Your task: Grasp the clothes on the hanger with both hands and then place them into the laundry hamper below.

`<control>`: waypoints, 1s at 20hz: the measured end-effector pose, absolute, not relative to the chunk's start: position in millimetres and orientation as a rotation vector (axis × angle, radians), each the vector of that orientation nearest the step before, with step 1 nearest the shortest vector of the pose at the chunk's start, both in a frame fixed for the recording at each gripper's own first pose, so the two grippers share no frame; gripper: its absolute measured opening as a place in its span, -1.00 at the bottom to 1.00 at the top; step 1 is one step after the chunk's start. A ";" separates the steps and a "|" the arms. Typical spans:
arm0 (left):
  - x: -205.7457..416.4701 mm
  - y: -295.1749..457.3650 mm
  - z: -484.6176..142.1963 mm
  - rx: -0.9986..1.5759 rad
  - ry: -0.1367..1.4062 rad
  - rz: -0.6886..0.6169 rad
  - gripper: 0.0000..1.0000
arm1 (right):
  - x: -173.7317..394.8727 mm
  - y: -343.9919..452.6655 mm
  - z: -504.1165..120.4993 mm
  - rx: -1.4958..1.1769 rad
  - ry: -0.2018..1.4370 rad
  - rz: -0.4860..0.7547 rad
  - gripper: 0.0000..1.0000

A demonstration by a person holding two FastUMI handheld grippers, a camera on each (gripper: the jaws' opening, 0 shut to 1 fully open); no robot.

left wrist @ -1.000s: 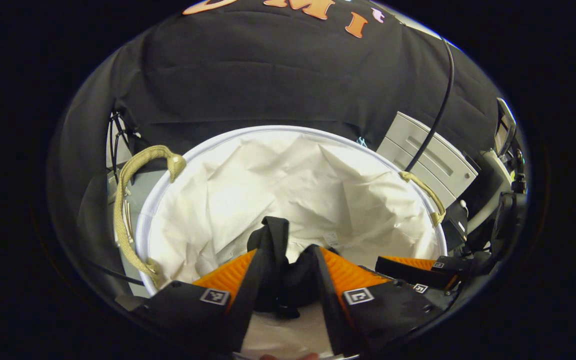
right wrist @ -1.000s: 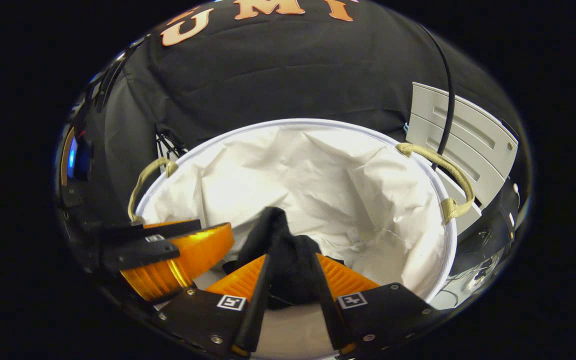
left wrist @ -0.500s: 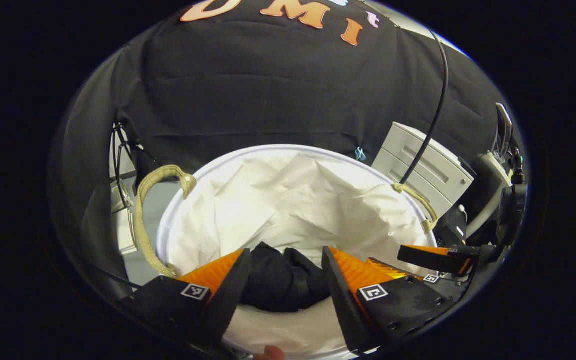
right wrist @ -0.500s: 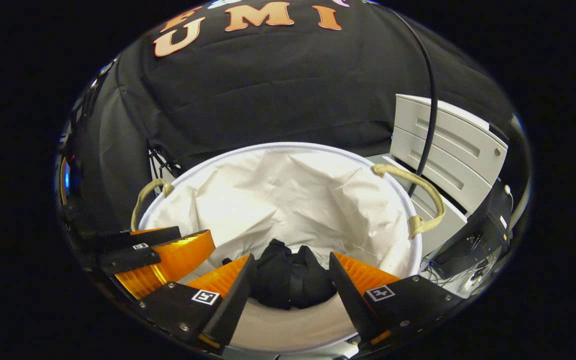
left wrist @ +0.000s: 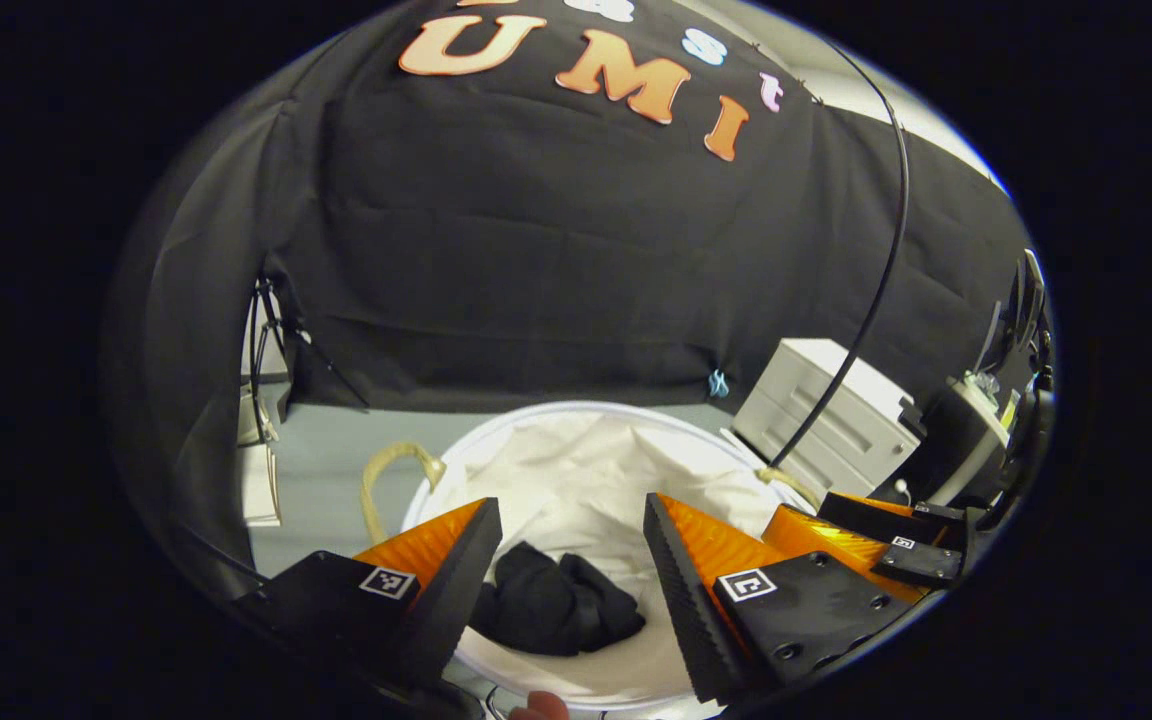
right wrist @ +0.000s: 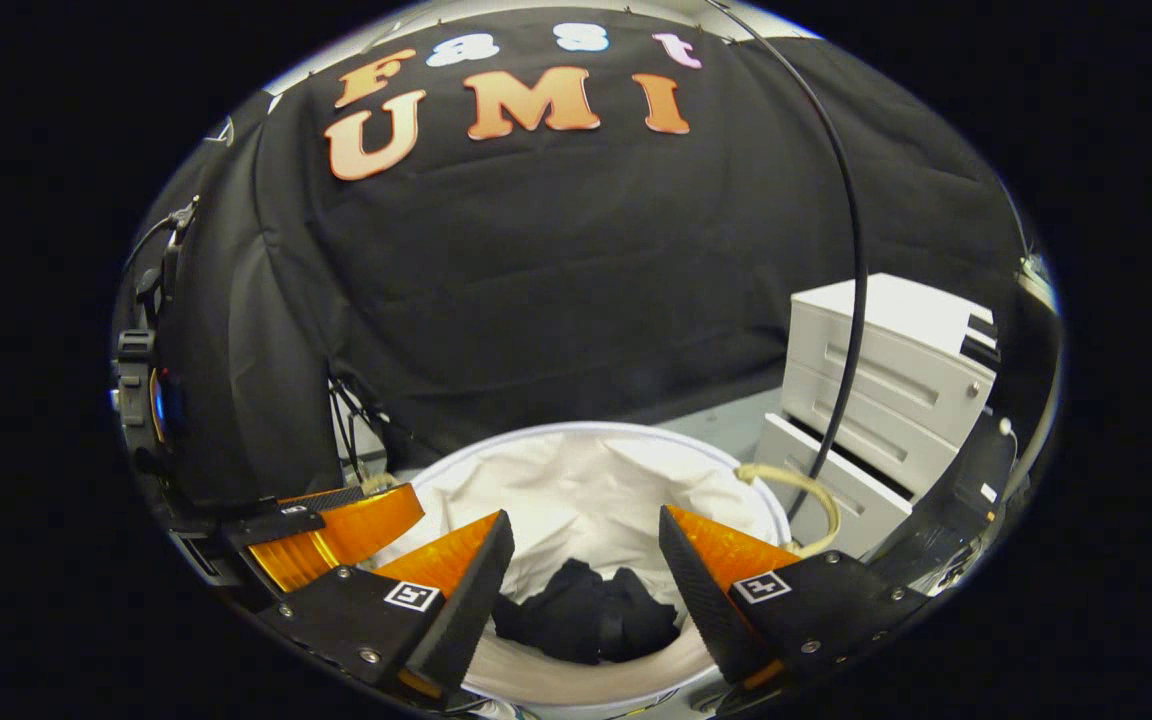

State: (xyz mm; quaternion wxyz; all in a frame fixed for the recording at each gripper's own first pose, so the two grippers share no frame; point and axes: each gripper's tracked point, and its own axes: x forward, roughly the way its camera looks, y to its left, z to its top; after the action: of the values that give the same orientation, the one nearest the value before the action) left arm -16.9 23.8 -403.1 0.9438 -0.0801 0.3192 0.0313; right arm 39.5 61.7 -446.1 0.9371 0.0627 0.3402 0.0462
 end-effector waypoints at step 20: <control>9.9 14.1 -85.7 -0.042 0.195 0.059 0.89 | 74.7 69.6 -104.3 0.044 0.203 0.137 0.82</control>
State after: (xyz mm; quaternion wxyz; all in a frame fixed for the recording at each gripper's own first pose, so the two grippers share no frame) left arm 9.9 14.1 -85.7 0.9946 -0.0208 0.0972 0.0297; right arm 74.7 69.6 -104.3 0.9923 0.0221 0.1012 0.0683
